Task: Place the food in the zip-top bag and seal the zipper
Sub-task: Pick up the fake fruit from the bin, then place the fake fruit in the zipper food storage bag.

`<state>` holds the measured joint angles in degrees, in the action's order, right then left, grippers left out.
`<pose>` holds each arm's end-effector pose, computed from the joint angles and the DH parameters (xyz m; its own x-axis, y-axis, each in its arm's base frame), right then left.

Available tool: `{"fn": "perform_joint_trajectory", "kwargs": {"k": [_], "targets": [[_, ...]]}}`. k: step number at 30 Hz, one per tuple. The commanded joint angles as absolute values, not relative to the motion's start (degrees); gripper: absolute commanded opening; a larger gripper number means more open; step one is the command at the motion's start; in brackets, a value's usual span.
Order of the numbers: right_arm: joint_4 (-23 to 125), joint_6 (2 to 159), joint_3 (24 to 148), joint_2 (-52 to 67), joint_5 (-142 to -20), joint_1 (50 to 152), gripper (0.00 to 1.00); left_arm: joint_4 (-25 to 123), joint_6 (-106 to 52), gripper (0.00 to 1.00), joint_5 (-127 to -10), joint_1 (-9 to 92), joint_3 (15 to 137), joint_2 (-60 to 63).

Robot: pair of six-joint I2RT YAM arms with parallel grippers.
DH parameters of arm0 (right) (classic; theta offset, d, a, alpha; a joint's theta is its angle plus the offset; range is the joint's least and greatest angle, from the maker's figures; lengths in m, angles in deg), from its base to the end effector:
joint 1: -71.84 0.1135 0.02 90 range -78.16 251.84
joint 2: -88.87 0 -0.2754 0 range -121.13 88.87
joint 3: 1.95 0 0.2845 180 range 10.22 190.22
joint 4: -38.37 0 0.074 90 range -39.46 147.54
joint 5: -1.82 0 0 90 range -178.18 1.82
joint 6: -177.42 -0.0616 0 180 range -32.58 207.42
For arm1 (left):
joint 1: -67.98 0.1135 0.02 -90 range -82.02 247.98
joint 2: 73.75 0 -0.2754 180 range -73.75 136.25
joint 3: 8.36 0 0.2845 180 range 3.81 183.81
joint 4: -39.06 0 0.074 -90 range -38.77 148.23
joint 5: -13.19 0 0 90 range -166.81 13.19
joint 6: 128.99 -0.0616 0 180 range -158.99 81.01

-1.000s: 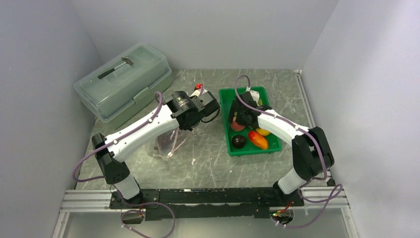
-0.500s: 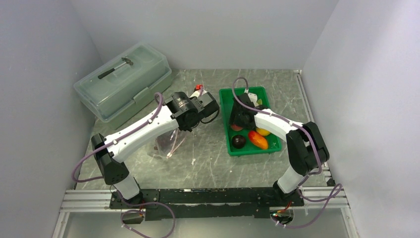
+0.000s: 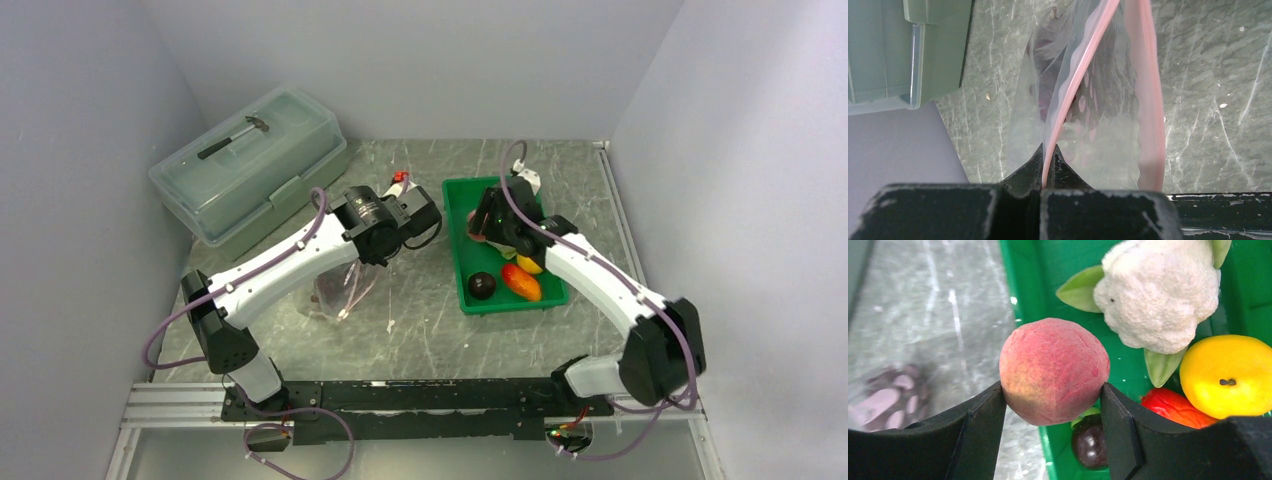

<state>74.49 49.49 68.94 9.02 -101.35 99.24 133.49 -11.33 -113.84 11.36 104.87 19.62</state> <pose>0.3146 0.1473 0.2454 -0.6835 0.3199 -0.6561 0.1457 0.9406 0.3068 0.2161 -0.2606 0.3663 -0.7383 0.4469 -0.5051 0.2662 0.8812 0.3907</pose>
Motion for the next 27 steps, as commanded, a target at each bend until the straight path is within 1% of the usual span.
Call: {"fn": "perform_joint_trajectory", "kwargs": {"k": [1, 11, 17, 23, 27], "targets": [[71.95, 50.21, 67.55, 17.17, -96.66, 99.49, 0.29, 132.29, -11.47, 0.00, -112.08, 11.12, 107.78, 17.74], [64.87, 50.79, 61.94, 33.34, -80.35, 99.78, 0.27, 129.59, -12.23, 0.00, -108.12, 10.93, 110.60, 20.32], [59.43, 49.91, 59.23, 41.75, -71.56, 99.89, 0.27, 129.35, -11.94, 0.00, -107.65, 10.61, 112.43, 23.20], [55.27, 49.53, 57.43, 45.79, -64.73, 100.17, 0.25, 130.09, -11.20, 0.00, -107.99, 10.33, 114.38, 24.73], [52.81, 48.98, 56.44, 46.07, -62.97, 100.78, 0.24, 130.82, -10.71, 0.00, -108.01, 10.15, 115.54, 25.16]]}}
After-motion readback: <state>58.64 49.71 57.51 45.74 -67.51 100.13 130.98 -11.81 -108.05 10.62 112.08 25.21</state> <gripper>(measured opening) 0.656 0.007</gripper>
